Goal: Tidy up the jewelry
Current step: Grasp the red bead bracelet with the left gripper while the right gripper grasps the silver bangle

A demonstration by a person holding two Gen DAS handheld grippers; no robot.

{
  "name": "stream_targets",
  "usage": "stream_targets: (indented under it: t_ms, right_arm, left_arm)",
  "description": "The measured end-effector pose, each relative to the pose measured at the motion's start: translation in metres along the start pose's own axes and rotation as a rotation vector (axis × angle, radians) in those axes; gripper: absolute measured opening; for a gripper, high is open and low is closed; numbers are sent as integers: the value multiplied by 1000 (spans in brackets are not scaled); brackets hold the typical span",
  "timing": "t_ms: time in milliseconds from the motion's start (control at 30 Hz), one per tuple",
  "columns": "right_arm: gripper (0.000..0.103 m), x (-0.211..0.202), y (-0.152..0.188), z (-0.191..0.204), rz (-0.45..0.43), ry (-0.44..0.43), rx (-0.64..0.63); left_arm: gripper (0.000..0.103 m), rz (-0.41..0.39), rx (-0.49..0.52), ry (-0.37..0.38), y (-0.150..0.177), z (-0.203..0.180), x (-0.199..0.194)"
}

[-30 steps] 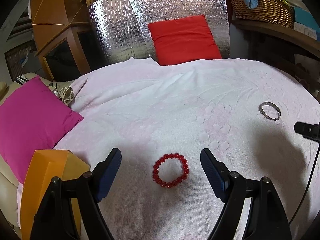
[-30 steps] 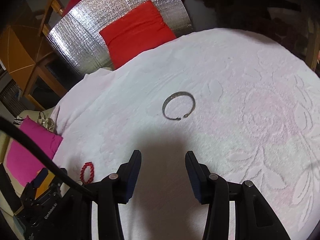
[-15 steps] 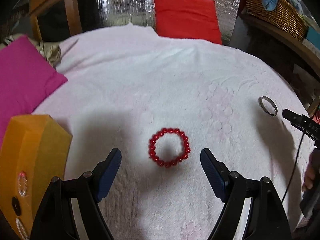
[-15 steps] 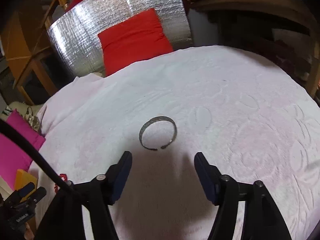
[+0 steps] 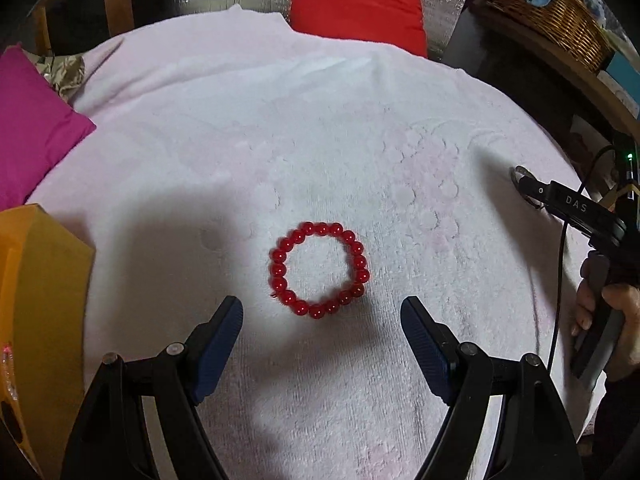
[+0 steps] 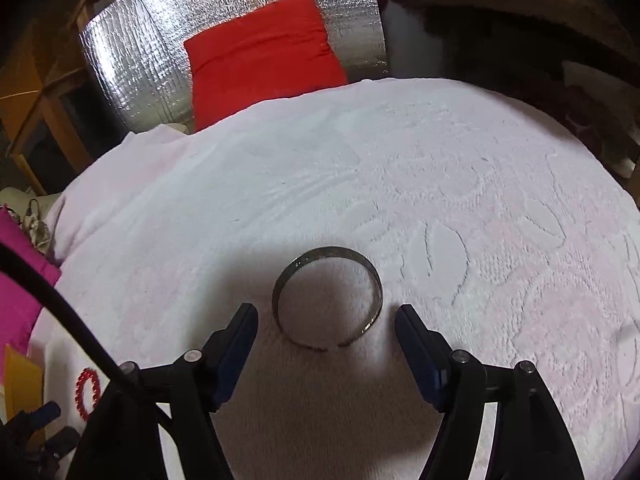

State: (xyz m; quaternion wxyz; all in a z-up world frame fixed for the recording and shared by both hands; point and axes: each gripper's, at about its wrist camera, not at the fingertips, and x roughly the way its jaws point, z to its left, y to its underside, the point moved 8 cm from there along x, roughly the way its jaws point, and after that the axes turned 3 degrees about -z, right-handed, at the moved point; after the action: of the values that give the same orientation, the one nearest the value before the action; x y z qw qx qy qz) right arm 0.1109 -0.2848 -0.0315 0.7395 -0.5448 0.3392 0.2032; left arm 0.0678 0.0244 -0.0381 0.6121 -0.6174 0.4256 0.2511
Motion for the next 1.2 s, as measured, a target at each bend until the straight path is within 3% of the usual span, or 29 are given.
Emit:
stream_targets:
  t_ms: [200, 467, 500, 567, 700, 767, 867, 1133, 1167, 1200]
  right_arm:
    - [63, 6, -2, 0, -1, 67, -41]
    - [62, 5, -4, -2, -7, 48, -28]
    - [62, 3, -4, -3, -9, 44, -25]
    - [62, 0, -3, -3, -10, 36, -19]
    - [62, -6, 0, -2, -9, 27, -31]
    - [62, -9, 1, -1, -5, 15, -29]
    - [62, -14, 2, 0, -2, -9, -28]
    - [62, -38, 1, 9, -17, -90, -18]
    - [62, -42, 1, 10, -21, -103, -18]
    - [62, -45, 1, 11, -23, -113, -18]
  left_arm:
    - [82, 10, -8, -3, -4, -2, 17]
    - [80, -36, 2, 12, -12, -8, 27]
    - [77, -40, 1, 15, -12, -7, 26]
    - [56, -42, 3, 11, -13, -8, 27]
    - [40, -39, -3, 43, -13, -12, 28]
    - [24, -38, -4, 65, -13, -15, 28]
    - [19, -40, 7, 65, -13, -20, 27]
    - [18, -54, 1, 60, -13, -22, 16]
    - [16, -59, -2, 62, -13, -25, 14]
    - [7, -67, -4, 65, -15, -27, 10]
